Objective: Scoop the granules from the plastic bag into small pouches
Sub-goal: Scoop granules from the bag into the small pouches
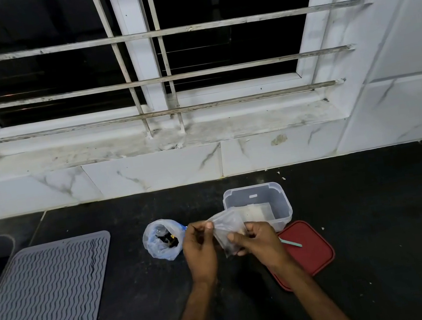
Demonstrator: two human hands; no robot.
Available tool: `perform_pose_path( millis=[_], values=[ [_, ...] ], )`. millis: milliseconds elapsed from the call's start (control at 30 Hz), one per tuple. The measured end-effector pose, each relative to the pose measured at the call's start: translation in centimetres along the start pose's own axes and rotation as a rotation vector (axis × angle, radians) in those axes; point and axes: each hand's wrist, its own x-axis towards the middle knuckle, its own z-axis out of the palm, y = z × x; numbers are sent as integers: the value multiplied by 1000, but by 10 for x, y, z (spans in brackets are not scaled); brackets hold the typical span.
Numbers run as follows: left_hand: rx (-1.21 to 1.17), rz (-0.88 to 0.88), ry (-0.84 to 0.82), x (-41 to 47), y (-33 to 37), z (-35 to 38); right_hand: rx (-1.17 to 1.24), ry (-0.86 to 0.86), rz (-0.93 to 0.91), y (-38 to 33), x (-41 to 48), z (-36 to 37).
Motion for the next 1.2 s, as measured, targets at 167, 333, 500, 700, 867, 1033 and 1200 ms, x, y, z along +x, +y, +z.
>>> perform_pose_path(
  millis=[167, 333, 500, 700, 867, 1033, 1200],
  values=[
    [-36, -1, 2, 11, 4, -5, -34, 19, -2, -4, 0, -3],
    [-73, -148, -286, 8, -2, -1, 48, 178, -61, 2, 5, -1],
    [51, -230, -378, 2, -20, 1, 133, 112, -29, 7, 3, -6],
    [51, -198, -433, -1, -30, -3, 3, 105, 24, 19, 4, -10],
    [132, -184, -524, 4, -40, -11, -239, 260, 4, 40, 10, -16],
    [297, -143, -454, 6, -53, -12, -191, 161, 183, 58, 0, -16],
    [563, -168, -403, 12, -80, -15, -407, 119, 224, 72, -3, -13]
  ],
)
